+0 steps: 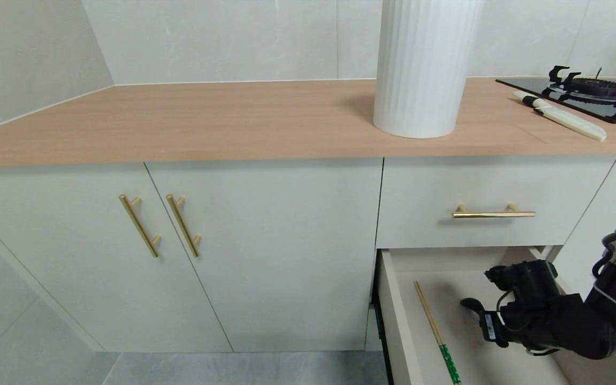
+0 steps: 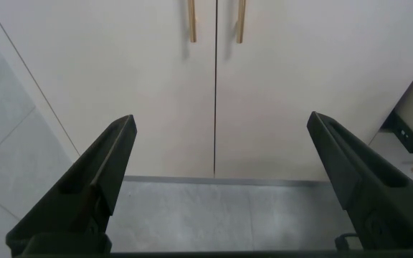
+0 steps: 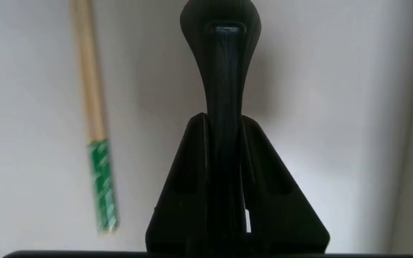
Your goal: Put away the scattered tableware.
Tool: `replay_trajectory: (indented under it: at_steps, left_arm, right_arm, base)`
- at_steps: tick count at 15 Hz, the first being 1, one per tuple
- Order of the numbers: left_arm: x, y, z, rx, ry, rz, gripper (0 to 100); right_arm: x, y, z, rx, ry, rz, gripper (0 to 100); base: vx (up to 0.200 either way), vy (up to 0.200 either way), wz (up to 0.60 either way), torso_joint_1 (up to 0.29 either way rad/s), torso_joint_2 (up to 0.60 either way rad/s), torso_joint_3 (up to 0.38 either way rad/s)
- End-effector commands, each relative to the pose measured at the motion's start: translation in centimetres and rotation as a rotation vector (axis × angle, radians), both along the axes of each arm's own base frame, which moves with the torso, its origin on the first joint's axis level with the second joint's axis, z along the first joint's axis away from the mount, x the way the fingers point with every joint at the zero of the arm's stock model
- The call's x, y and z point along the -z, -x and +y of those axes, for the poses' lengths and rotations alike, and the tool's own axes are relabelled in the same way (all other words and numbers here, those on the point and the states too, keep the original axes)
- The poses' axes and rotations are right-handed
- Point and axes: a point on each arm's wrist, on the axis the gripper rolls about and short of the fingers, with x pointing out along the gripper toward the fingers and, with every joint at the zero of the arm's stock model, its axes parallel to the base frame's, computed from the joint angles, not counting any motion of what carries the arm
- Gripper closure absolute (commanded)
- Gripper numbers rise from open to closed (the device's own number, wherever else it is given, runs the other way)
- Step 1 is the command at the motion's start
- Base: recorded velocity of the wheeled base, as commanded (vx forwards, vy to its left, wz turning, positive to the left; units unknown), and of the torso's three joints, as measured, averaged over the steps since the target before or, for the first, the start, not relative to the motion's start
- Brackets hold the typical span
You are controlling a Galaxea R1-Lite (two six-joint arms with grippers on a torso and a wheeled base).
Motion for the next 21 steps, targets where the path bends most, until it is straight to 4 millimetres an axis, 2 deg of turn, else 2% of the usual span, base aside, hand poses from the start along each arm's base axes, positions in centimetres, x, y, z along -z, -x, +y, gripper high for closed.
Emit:
replay_trajectory:
  at_steps: [1, 7, 13, 14, 17, 19, 21]
  left_arm:
    - [0.0, 0.0, 0.0, 0.0, 0.001, 0.001, 0]
    - [0.0, 0.0, 0.0, 0.0, 0.001, 0.001, 0]
    - [0.0, 0.0, 0.0, 0.0, 0.001, 0.001, 0]
    - [0.0, 0.0, 0.0, 0.0, 0.001, 0.001, 0]
    - [0.0, 0.0, 0.0, 0.0, 0.001, 0.001, 0]
    - [0.0, 0.0, 0.0, -0.002, 0.001, 0.001, 0]
    - [0.0, 0.0, 0.0, -0.002, 0.001, 0.001, 0]
  right_arm:
    - [2.0, 0.2, 0.0, 0.003, 0.013, 0.045, 100]
    - [3.2, -0.5, 0.0, 0.027, 0.037, 0.0, 100]
    - [3.0, -0.5, 0.0, 0.031, 0.038, -0.015, 100]
    - [3.1, -0.4, 0.0, 0.03, 0.039, -0.012, 0]
    - [2.7, -0.2, 0.1, 0.027, 0.038, -0.018, 0]
    - [0.7, 0.3, 0.0, 0.029, 0.028, -0.066, 0]
    - [-2.6, 1.5, -0.2, 0.023, 0.015, -0.138, 0]
  base:
    - [0.0, 0.0, 0.0, 0.0, 0.0, 0.0]
    - [0.0, 0.0, 0.0, 0.0, 0.0, 0.0]
    - [0.0, 0.0, 0.0, 0.0, 0.0, 0.0]
    - [0.0, 0.0, 0.0, 0.0, 0.0, 0.0]
    - [0.0, 0.0, 0.0, 0.0, 0.0, 0.0]
    - [0.0, 0.0, 0.0, 0.0, 0.0, 0.0]
    - [0.0, 0.0, 0.0, 0.0, 0.0, 0.0]
